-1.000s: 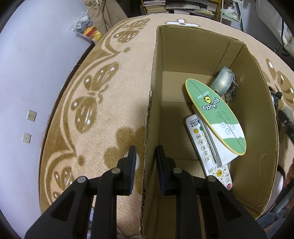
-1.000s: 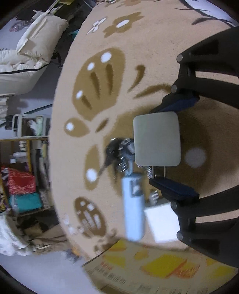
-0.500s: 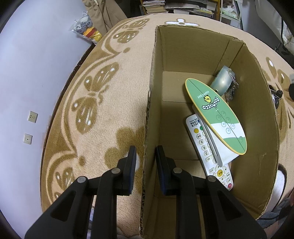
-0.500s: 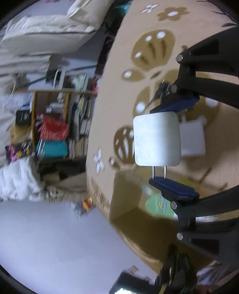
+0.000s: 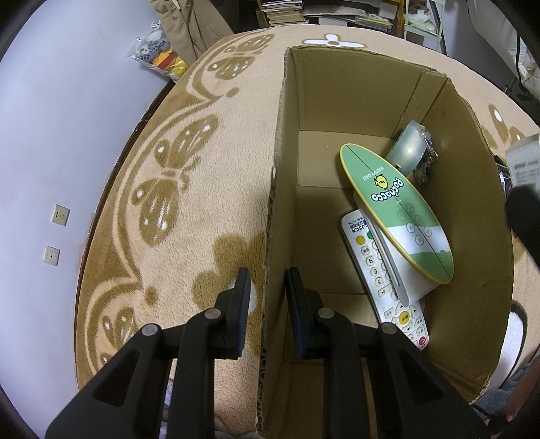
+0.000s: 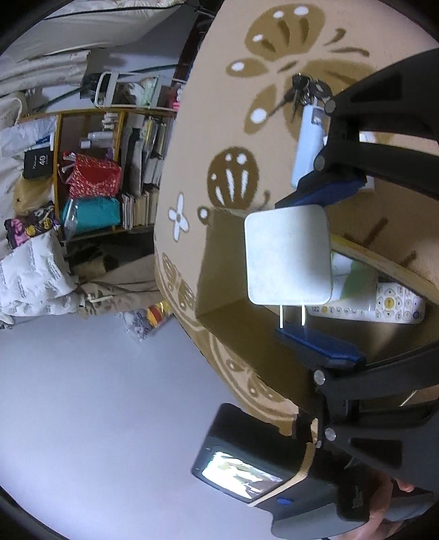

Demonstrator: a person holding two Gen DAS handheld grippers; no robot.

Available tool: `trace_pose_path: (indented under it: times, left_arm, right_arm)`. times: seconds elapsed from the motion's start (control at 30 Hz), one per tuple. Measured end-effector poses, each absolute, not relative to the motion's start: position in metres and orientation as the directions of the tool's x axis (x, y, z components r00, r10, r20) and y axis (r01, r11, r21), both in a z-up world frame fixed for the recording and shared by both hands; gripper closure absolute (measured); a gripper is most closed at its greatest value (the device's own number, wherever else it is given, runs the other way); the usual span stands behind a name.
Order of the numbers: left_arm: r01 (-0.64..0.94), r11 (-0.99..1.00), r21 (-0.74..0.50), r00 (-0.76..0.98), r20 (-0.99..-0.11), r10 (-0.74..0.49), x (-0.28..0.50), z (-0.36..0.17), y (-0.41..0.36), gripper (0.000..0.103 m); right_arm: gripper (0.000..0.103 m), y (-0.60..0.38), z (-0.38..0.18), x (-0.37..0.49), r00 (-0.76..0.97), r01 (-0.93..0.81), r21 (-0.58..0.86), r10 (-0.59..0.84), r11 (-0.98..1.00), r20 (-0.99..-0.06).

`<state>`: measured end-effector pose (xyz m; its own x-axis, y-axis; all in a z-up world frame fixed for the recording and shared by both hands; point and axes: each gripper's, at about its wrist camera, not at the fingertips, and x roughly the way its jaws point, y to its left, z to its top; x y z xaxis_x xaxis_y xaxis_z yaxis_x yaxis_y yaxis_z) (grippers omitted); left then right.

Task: Organize rigid objects
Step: 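Carry the adapter into the box onto the green card and release it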

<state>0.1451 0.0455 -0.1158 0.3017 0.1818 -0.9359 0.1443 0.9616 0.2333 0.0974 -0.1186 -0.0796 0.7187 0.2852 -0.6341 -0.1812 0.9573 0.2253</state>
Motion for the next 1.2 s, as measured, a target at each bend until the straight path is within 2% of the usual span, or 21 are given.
trace_pose_path:
  times: [0.47, 0.6, 0.87, 1.2]
  left_arm:
    - [0.143, 0.963, 0.226, 0.3, -0.938, 0.176, 0.145, -0.115, 0.045, 0.081]
    - [0.142, 0.964, 0.225, 0.3, -0.938, 0.175, 0.145, -0.115, 0.046, 0.081]
    - [0.143, 0.963, 0.227, 0.3, -0.937, 0.176, 0.146, -0.115, 0.046, 0.081]
    - [0.145, 0.961, 0.235, 0.303, -0.935, 0.183, 0.145, -0.115, 0.046, 0.081]
  right_arm:
    - [0.032, -0.114, -0.079, 0.102, 0.732, -0.189, 0.215, 0.284, 0.958, -0.619]
    - [0.014, -0.123, -0.071, 0.097, 0.756, -0.174, 0.216, 0.271, 0.961, -0.596]
    - [0.014, -0.162, -0.071, 0.096, 0.778, -0.067, 0.221, 0.189, 0.973, -0.599]
    - [0.014, -0.202, -0.098, 0.096, 0.765, 0.051, 0.261, 0.131, 0.964, -0.631]
